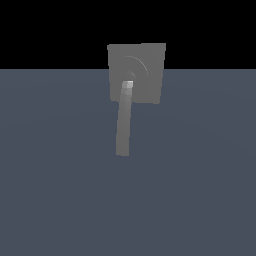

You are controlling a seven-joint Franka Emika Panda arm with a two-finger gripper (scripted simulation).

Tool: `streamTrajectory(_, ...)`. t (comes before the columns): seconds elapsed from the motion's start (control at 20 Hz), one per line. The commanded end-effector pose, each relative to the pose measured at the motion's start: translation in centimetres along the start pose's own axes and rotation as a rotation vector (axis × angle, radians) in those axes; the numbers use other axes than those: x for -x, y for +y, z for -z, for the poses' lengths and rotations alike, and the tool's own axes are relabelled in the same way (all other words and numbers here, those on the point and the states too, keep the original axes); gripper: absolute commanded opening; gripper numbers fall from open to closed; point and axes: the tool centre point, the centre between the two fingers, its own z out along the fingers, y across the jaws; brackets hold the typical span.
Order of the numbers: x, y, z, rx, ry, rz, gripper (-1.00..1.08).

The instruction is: Turn on the faucet by rotating a designated handle.

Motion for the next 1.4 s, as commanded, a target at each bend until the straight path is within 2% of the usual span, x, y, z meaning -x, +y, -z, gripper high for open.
streamTrajectory(0.0, -0.4, 0.5, 1.3, 0.117, 0.01, 0.08, -1.0)
streamTrajectory(0.35, -1.8, 0.9, 5.3, 0.444, -0.02, 0.316, -1.0)
streamTrajectory(0.55, -3.0, 0.5, 7.6, 0.627, -0.075, 0.46, -1.0)
streamTrajectory(0.7, -4.0, -0.2, 9.3, 0.761, -0.134, 0.571, -1.0)
streamTrajectory(1.0, -6.4, -2.6, 12.0, 1.012, -0.298, 0.801, -1.0)
streamTrajectory(1.15, -7.9, -4.3, 13.0, 1.126, -0.403, 0.919, -1.0)
streamTrajectory(1.35, -10.0, -6.9, 13.6, 1.265, -0.567, 1.08, -1.0)
